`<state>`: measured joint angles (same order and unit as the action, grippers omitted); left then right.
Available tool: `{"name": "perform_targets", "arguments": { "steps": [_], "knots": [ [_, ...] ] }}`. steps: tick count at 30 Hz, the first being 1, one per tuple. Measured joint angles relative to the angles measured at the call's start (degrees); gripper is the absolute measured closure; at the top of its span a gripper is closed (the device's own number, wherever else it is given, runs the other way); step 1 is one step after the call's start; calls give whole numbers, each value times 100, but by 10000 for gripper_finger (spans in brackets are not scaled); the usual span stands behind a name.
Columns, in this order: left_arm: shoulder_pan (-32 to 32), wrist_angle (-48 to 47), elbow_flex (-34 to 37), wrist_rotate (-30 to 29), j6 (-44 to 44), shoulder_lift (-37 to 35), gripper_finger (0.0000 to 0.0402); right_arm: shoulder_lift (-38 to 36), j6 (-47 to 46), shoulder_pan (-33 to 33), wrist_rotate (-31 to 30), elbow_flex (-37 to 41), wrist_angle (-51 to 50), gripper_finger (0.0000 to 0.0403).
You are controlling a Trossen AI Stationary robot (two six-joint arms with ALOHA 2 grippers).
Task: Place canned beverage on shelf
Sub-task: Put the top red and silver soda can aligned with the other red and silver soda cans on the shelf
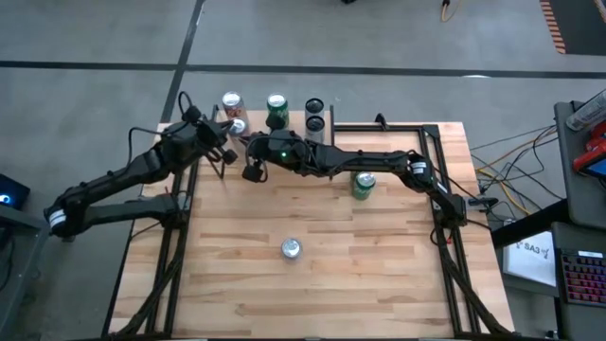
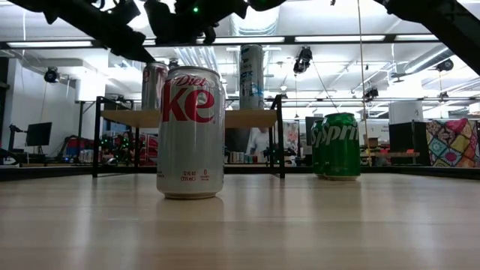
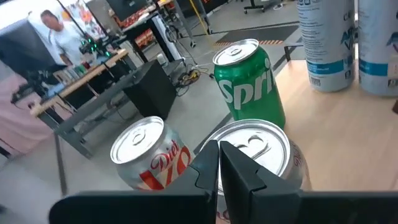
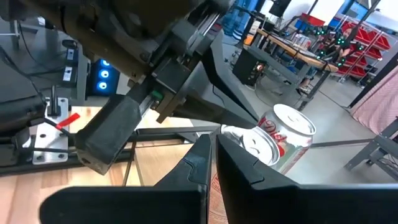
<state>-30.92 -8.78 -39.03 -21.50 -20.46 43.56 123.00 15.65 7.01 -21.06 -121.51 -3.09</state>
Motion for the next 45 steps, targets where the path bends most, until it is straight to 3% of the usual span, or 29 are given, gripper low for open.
{"name": "perform_targets", "arguments": {
  "steps": [18, 29, 31, 38, 45],
  "knots": [
    [11, -533, -74, 7, 1404, -255, 402, 4, 6, -2, 2, 0, -31, 390],
    [11, -610, -69, 15, 1454, -597, 402, 170, -20, -1, 22, 0, -7, 390],
    [12, -633, -69, 243, 1309, -672, 402, 181, -18, 0, 10, 0, -30, 390],
    [15, -727, -69, 1968, 725, -844, 402, 119, 147, -32, -12, 0, -311, 390],
    [48, -952, -69, 2216, 690, -880, 402, -209, 172, -154, -12, 0, -809, 390]
  ]
}}
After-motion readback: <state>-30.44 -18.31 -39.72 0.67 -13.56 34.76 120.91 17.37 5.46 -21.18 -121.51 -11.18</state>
